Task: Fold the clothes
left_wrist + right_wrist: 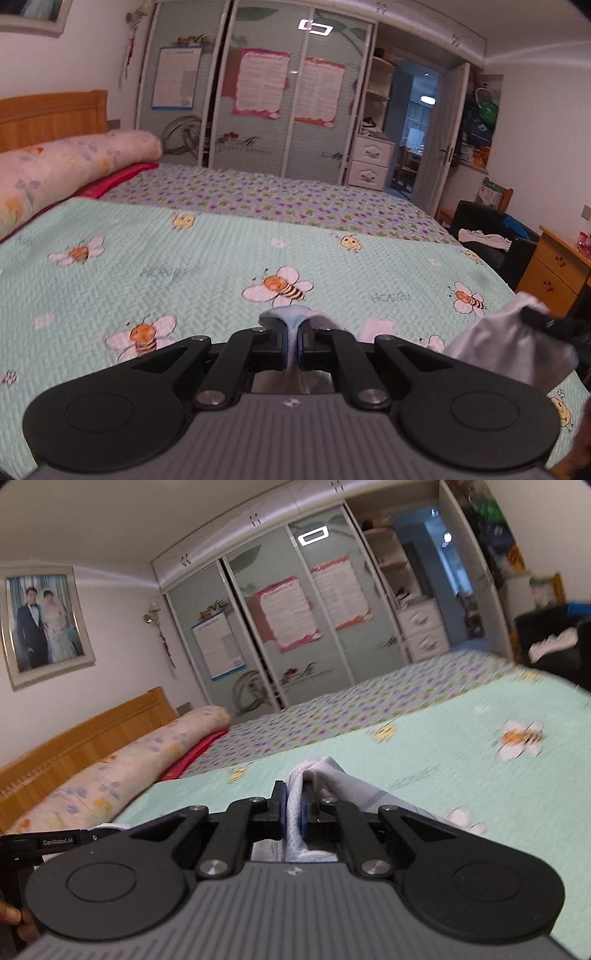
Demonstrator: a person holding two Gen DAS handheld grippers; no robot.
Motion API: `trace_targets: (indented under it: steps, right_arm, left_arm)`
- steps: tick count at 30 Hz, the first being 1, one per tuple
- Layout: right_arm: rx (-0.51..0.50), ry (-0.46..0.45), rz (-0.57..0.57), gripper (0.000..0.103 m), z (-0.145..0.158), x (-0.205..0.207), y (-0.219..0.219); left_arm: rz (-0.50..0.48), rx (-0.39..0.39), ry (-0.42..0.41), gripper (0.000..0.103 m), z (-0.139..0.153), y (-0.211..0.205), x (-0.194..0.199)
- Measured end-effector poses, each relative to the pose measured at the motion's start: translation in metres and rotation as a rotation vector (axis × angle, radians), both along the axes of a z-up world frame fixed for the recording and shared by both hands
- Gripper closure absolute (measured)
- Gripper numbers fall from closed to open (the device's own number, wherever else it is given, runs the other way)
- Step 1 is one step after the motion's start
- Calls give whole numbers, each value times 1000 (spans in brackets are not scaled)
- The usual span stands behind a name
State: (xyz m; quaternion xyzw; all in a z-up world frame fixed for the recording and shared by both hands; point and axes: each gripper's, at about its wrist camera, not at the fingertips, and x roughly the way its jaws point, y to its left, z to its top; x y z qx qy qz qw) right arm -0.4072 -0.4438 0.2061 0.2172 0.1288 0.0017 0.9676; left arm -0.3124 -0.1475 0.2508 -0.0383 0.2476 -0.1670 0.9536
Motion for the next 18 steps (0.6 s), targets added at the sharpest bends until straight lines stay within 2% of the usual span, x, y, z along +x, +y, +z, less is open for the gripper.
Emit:
trace_targets:
  steps: [4, 7, 18]
  right_arm:
    - [107, 81, -39, 96, -40, 8, 0]
    - [130, 125, -54, 96, -58, 5, 13]
    - [143, 141, -88, 96, -45, 8, 45]
  left_arm:
    - [-6, -6, 21, 99, -9, 10, -8]
    - [-13, -3, 28, 99, -15, 17, -14]
    - [-35, 2, 21, 99, -27, 33, -25]
